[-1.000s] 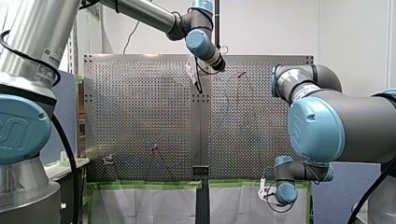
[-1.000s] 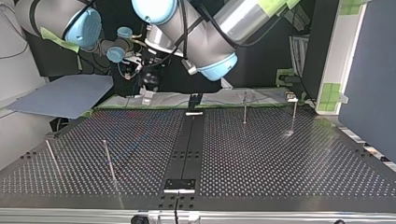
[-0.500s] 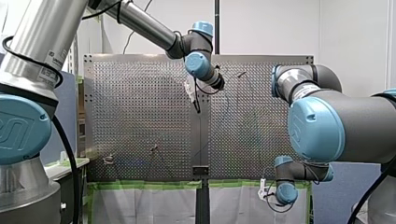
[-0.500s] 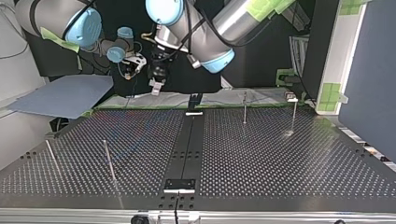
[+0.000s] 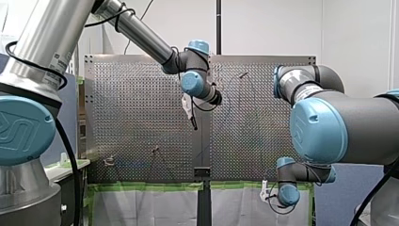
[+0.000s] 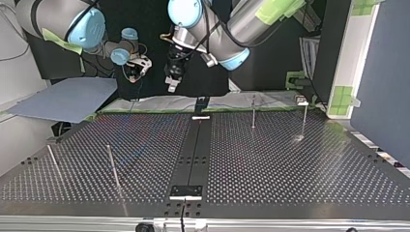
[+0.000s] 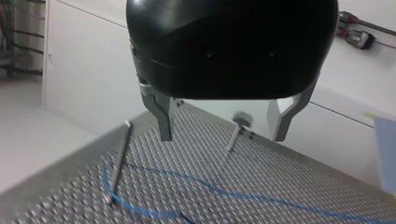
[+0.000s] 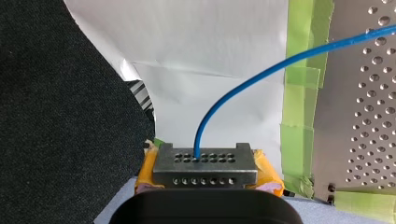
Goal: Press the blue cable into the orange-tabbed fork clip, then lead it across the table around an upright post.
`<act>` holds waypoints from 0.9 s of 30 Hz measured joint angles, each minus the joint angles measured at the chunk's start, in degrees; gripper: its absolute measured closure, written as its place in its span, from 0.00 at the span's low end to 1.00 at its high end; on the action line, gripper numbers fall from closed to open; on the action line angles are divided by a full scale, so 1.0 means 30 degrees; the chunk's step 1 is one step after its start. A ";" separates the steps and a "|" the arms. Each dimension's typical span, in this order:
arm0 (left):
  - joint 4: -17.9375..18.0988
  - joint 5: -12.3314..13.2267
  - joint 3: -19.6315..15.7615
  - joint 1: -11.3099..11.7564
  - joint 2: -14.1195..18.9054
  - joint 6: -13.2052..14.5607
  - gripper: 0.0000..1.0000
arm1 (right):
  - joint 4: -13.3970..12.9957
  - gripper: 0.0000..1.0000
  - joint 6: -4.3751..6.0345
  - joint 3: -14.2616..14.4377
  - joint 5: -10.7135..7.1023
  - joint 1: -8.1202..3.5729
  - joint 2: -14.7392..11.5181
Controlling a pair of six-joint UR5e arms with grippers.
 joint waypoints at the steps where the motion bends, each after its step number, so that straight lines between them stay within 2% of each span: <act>1: 0.0147 0.0099 -0.0148 0.0110 -0.0106 -0.0031 0.02 | 0.0001 1.00 -0.0038 0.0000 0.0000 0.0001 0.0000; 5: 0.0782 0.0639 -0.0784 0.0672 -0.0376 -0.0030 0.02 | 0.0000 1.00 -0.0220 -0.0002 0.0001 -0.0001 0.0003; 16: 0.2592 0.2285 -0.2593 0.2469 -0.0443 0.0543 0.02 | 0.0039 1.00 -0.0378 -0.0027 0.0001 0.0013 0.0000; 21: 0.3454 0.2482 -0.3451 0.3116 -0.0446 0.0645 0.02 | 0.0155 1.00 -0.0510 -0.0053 0.0012 0.0048 0.0000; 27: 0.4557 0.2231 -0.4556 0.3388 -0.0446 0.0691 0.02 | 0.0250 1.00 -0.0541 -0.0109 0.0018 0.0116 -0.0001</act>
